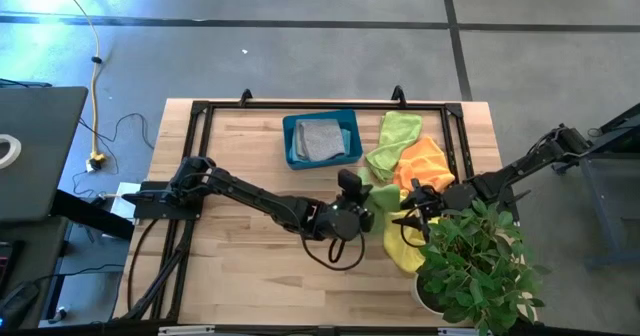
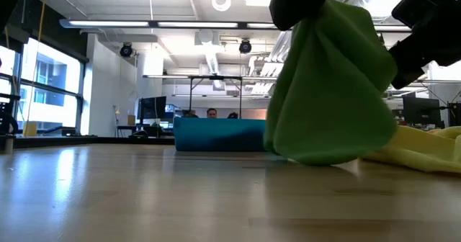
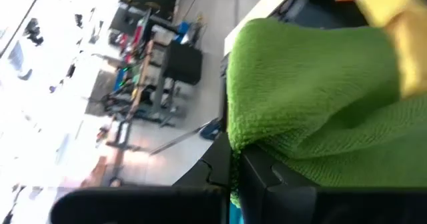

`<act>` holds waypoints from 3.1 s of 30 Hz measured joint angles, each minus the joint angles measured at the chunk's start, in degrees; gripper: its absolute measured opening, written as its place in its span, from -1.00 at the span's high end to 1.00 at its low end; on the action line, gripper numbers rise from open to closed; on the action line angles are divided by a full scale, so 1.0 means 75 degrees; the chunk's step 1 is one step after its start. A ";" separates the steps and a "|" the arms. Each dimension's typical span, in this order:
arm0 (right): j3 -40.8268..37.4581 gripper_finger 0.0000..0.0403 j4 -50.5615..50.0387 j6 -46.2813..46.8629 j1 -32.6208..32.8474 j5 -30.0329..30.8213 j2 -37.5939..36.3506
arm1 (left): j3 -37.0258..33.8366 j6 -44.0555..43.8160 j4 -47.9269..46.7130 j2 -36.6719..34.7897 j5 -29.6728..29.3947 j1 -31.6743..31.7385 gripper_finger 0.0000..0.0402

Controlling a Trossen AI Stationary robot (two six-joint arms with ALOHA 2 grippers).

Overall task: Fold microfiber towels
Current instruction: Fold the bottom left green microfiber cloth

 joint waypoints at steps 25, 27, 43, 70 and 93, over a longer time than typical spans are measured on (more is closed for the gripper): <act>-0.0006 0.17 -0.0876 -0.0296 0.0000 -0.0112 -0.0001 | -0.0003 -0.0125 0.0933 -0.0154 0.0015 -0.0332 0.99; -0.0006 0.17 -0.0707 -0.0467 0.0000 -0.0112 -0.0013 | -0.0003 -0.0173 0.0812 -0.0154 0.0297 -0.0384 0.99; -0.0006 0.17 0.0487 -0.0788 0.0003 -0.0450 0.0042 | -0.0003 -0.1339 0.0258 -0.0154 0.0798 -0.0030 0.99; -0.0008 0.17 0.1071 -0.1472 0.0002 0.1540 0.1780 | 0.0000 -0.4953 -0.1318 -0.0149 0.3242 0.1220 1.00; -0.0009 0.17 0.1405 -0.2668 0.0514 0.1774 0.1730 | 0.0000 -0.6278 -0.2218 -0.0743 0.4242 0.0650 1.00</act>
